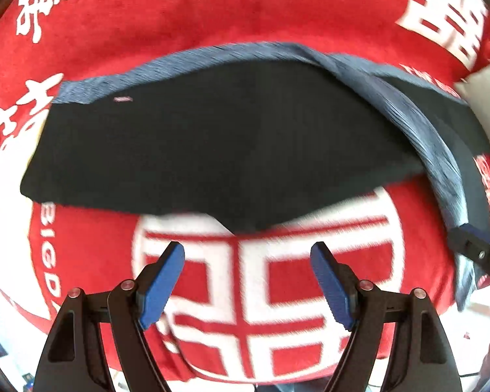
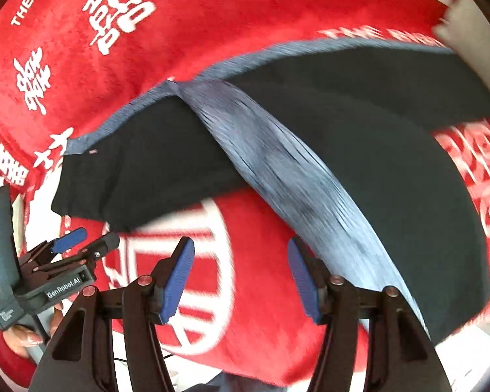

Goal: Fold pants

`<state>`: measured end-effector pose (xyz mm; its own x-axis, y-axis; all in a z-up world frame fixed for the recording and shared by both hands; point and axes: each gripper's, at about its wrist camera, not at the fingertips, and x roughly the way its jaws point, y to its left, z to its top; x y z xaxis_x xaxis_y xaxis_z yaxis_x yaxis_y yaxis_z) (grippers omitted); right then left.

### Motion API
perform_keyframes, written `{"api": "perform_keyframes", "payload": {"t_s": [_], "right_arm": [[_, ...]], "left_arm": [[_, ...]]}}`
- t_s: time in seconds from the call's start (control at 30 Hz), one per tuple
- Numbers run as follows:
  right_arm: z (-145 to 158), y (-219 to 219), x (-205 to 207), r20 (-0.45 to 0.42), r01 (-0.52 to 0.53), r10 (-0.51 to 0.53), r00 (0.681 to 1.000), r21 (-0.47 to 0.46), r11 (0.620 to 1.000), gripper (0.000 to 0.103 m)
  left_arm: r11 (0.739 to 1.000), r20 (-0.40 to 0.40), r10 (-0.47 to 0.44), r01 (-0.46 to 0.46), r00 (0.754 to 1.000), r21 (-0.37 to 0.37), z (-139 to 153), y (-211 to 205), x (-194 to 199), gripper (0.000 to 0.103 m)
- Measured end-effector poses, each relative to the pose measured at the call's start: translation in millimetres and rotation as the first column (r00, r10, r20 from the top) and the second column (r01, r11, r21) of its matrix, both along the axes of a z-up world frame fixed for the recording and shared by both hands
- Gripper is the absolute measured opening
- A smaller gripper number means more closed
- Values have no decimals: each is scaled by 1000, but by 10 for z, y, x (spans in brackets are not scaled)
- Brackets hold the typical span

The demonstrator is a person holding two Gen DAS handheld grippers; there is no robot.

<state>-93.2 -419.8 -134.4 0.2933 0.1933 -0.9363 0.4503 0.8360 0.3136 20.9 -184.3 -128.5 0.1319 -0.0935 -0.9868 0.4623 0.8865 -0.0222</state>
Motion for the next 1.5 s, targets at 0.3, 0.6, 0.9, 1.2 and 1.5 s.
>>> {"api": "perform_keyframes", "payload": {"t_s": [0.3,0.6,0.9,1.2,1.5], "right_arm": [[-51,-128,-1260,-34,126,-128,991,-57,990,63],[-165,-484,-1881,-26,196,-199,980,-76,978,63],[-417,-745,-2044,8,189,-190,982,48,981,63],[-458,-851,-2023,99,155,-174,980,170,973,49],[-449,-994,-1931,72,173,-198,977,266,948,3]], "left_arm": [[993,-17,-79,77,997,-86,156,-241,-791,80],[956,-65,-194,174,979,-236,183,-1001,-771,80],[946,-167,-193,138,967,-293,-189,-1700,-550,80],[948,-224,-171,98,960,-302,-279,-1862,-574,80],[939,-233,-182,99,955,-329,-176,-1977,-615,13]]}}
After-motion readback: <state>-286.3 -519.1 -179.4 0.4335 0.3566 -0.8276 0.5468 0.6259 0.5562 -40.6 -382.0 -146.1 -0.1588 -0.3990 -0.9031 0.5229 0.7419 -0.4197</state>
